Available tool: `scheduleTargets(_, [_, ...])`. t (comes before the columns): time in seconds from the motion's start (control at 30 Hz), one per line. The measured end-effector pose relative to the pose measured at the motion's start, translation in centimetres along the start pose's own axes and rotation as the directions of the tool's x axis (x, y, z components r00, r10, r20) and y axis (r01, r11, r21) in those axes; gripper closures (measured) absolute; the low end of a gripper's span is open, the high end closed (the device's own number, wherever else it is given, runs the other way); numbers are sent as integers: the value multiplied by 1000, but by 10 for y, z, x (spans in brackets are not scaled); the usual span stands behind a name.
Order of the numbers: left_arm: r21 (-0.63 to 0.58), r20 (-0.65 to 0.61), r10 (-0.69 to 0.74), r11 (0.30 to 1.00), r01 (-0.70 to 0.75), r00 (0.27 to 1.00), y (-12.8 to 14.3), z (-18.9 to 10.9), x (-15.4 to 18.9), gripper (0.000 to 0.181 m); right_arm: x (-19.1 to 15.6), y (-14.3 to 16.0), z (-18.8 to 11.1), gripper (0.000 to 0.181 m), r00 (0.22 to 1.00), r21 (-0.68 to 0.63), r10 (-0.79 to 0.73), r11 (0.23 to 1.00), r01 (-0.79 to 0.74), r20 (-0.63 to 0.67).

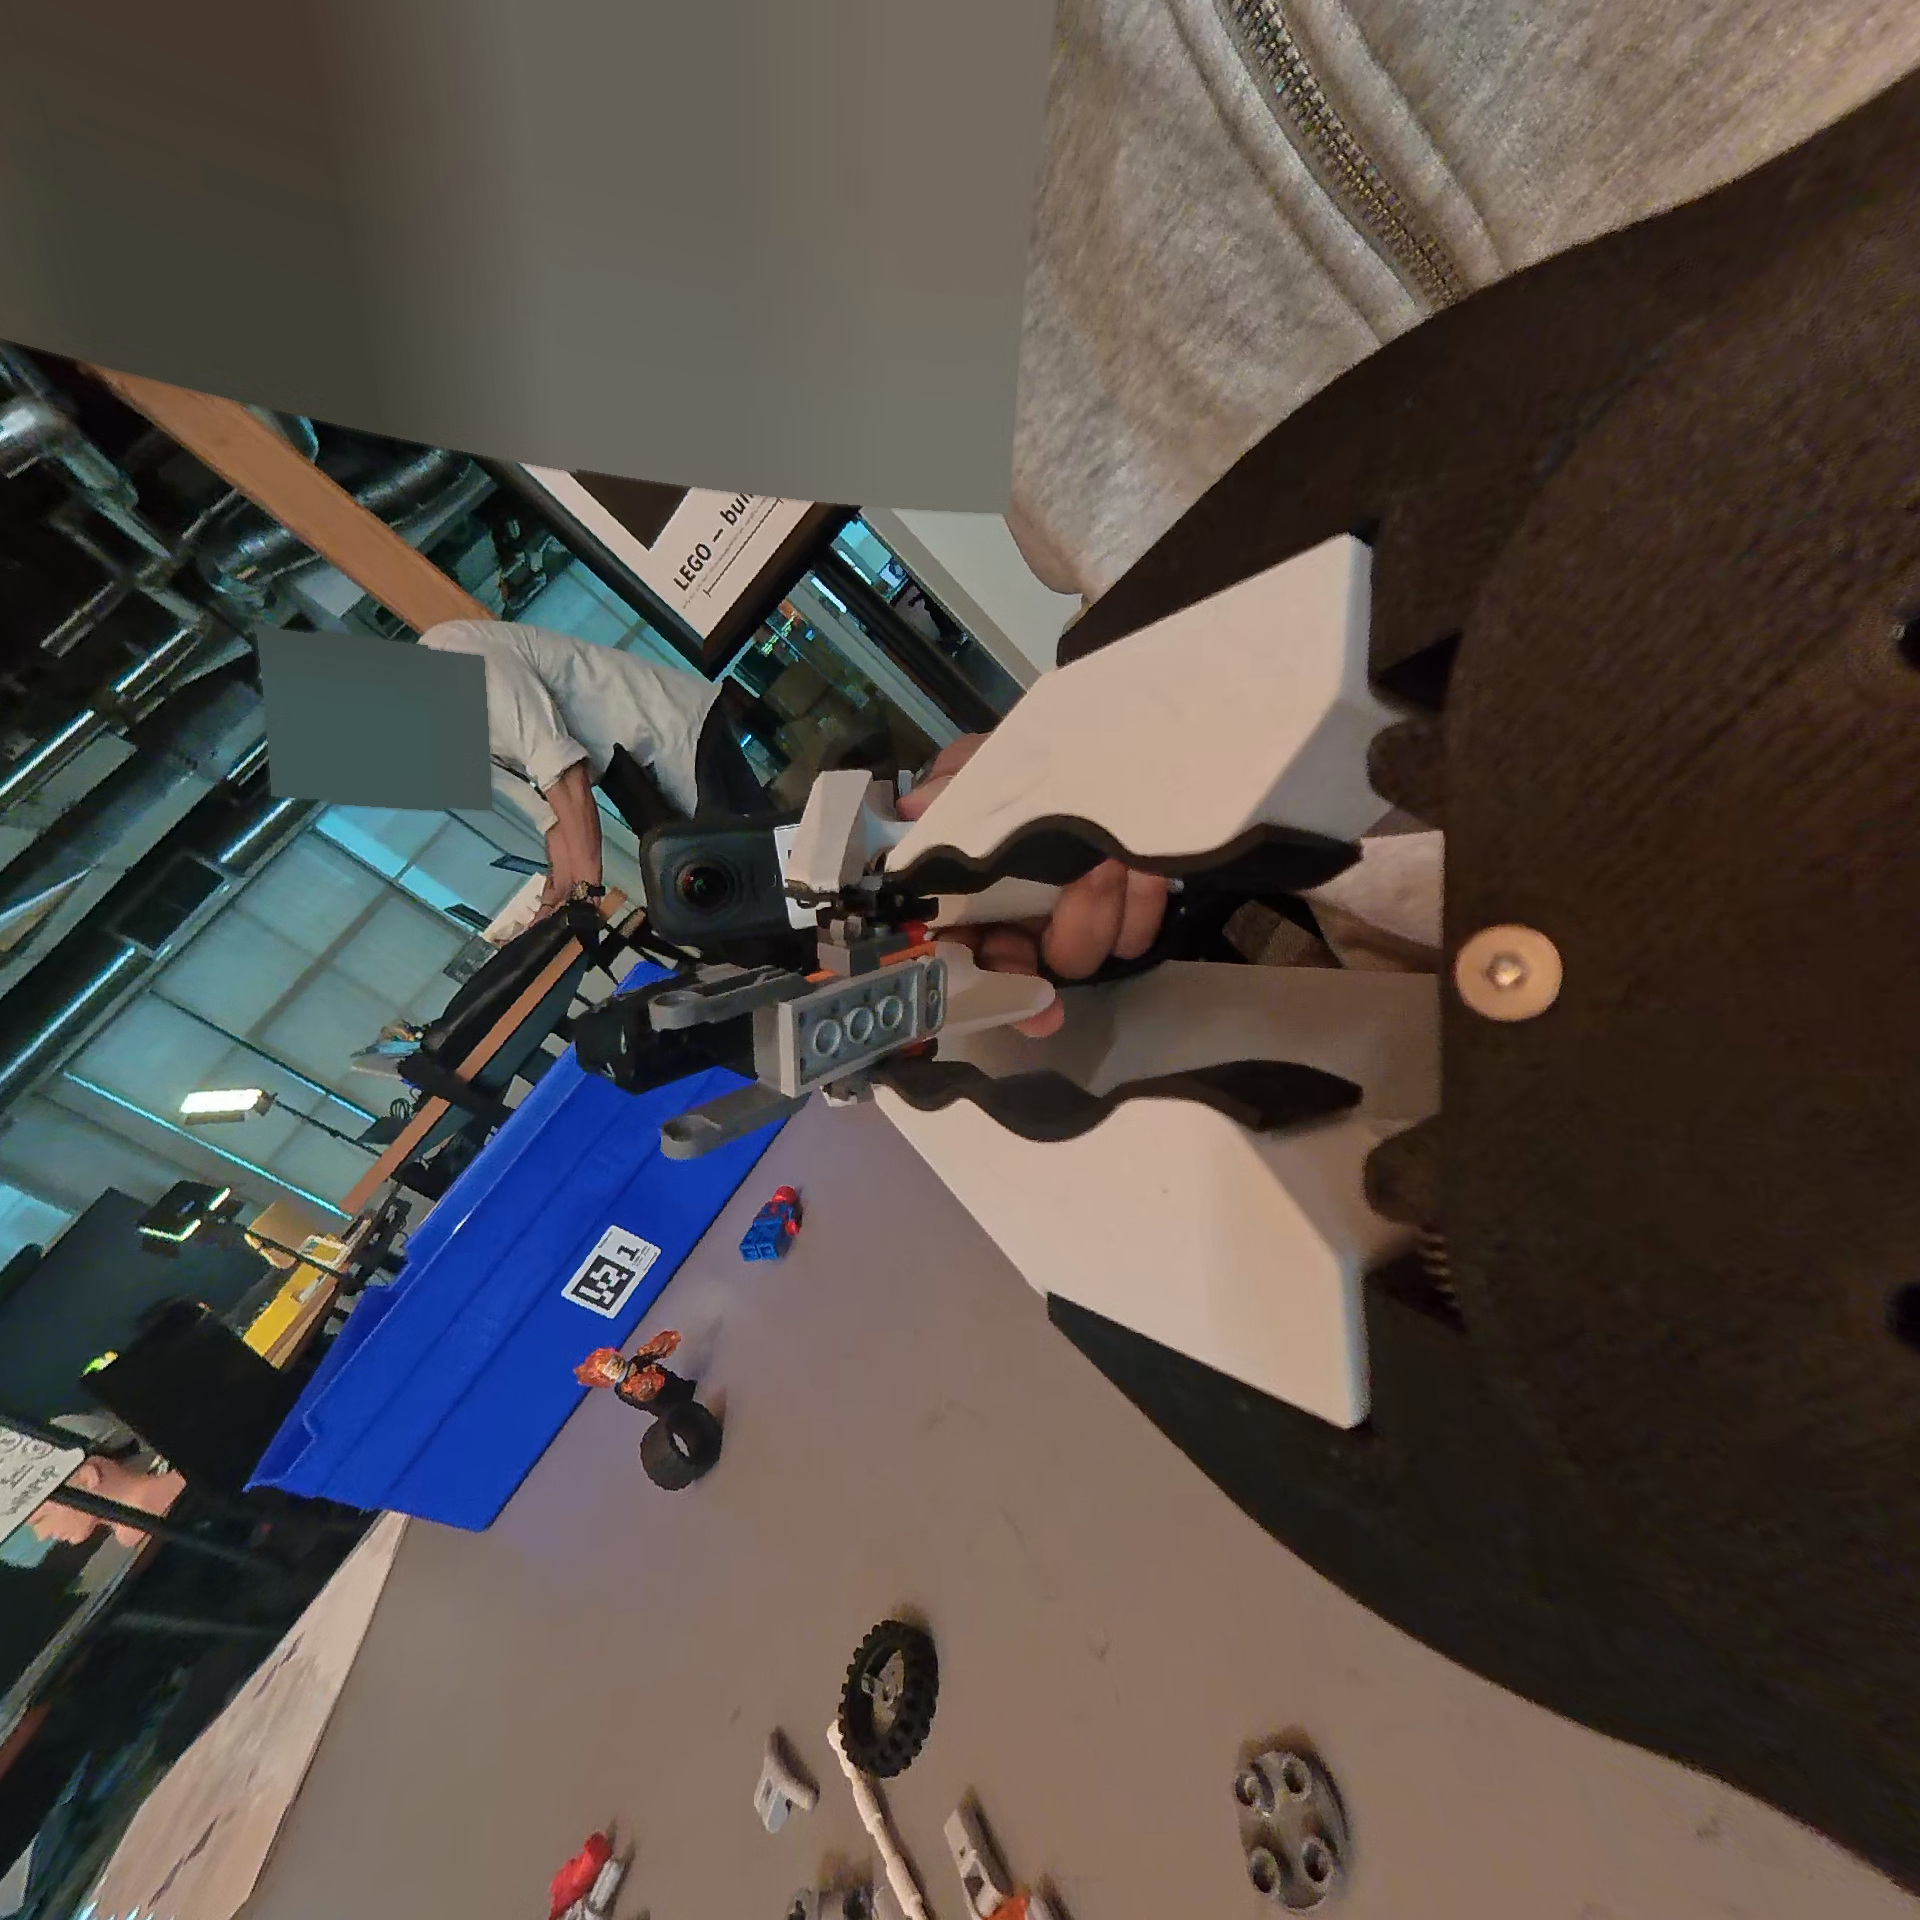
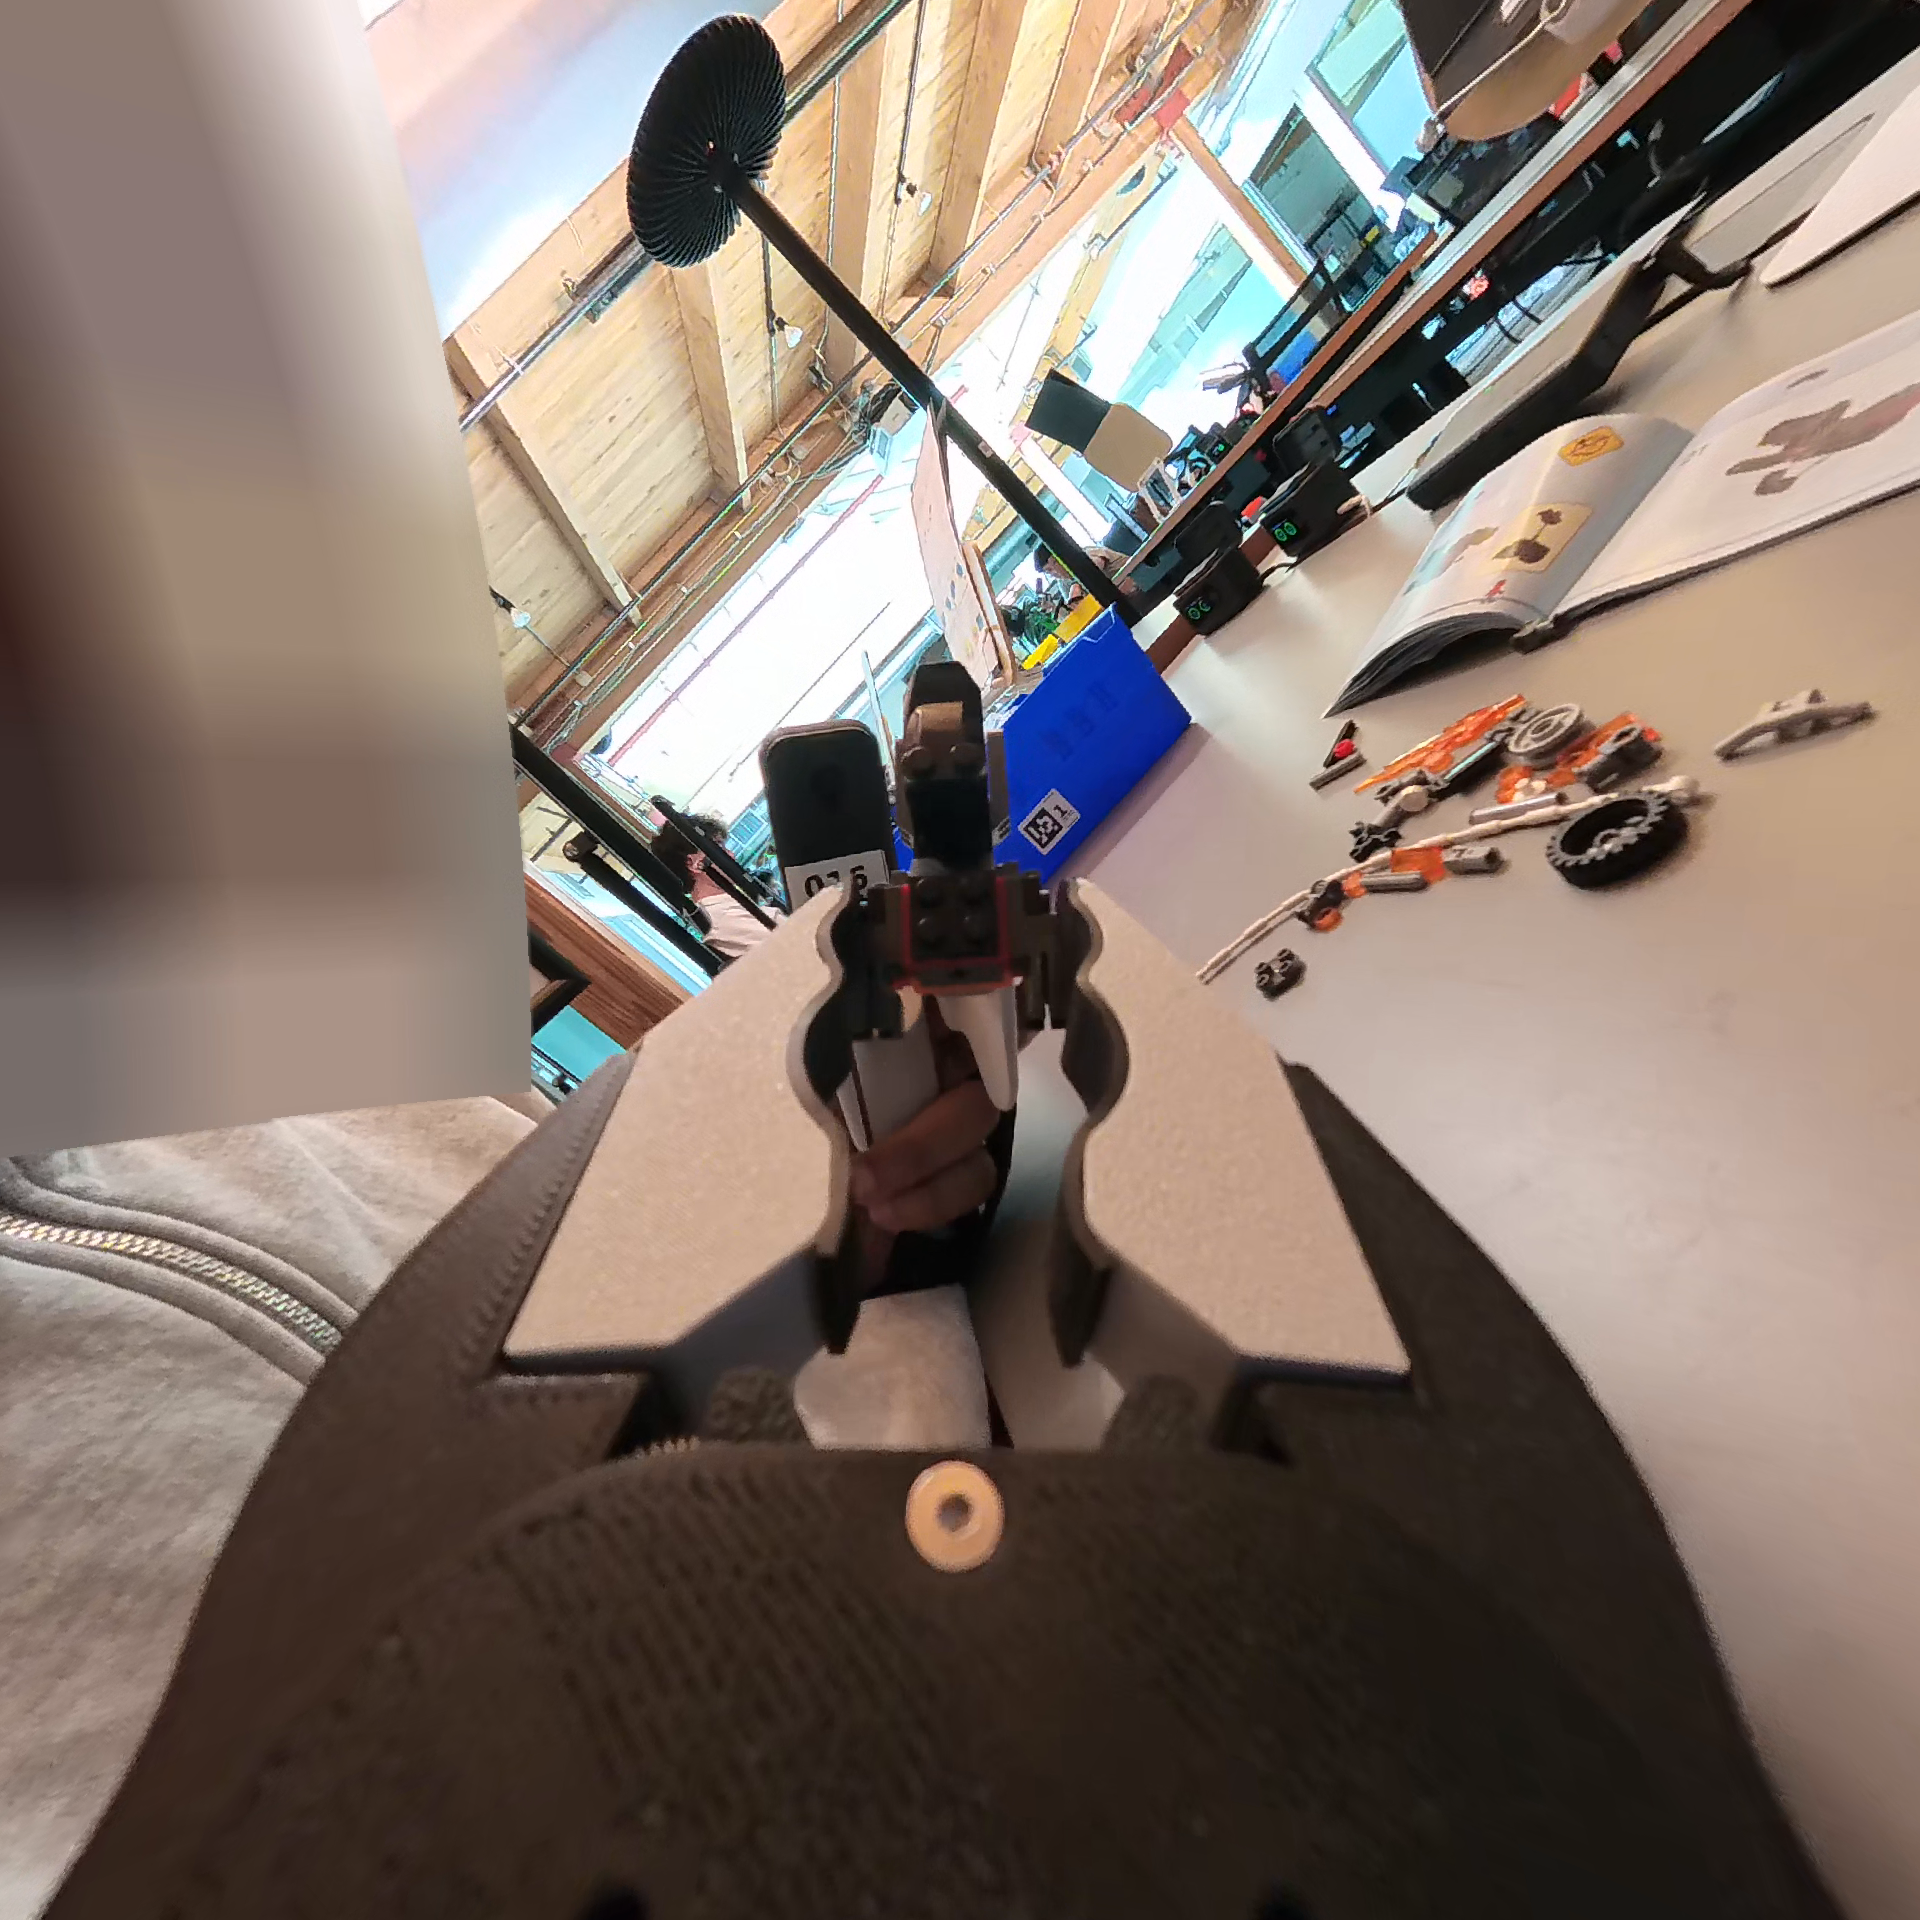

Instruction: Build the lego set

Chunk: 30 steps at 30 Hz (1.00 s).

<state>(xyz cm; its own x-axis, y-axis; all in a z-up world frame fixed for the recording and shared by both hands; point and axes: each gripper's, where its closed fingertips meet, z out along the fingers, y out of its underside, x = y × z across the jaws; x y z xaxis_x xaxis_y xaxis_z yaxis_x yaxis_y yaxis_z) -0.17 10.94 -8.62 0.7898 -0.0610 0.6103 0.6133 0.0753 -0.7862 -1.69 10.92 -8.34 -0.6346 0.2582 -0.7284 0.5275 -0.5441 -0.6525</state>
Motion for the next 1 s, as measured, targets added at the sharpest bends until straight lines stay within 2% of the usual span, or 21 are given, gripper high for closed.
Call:
scheduleTargets(0.4, [-25,19,5,1000,-5,1000,4,3,0,151,1,0,-3,146,1000,-8,8,1000,-8,-6])
scheduleTargets(0.77, [-20,-5,-22,1000,22,1000,1,5,4,152,-2,-4,-5,146,1000,43,-16,999,15,12])
scheduleTargets(1.0, [-9,-22,2,1000,-2,1000,-4,11,13,152,-10,-10,-12,146,992,123,47,990,-62,120])
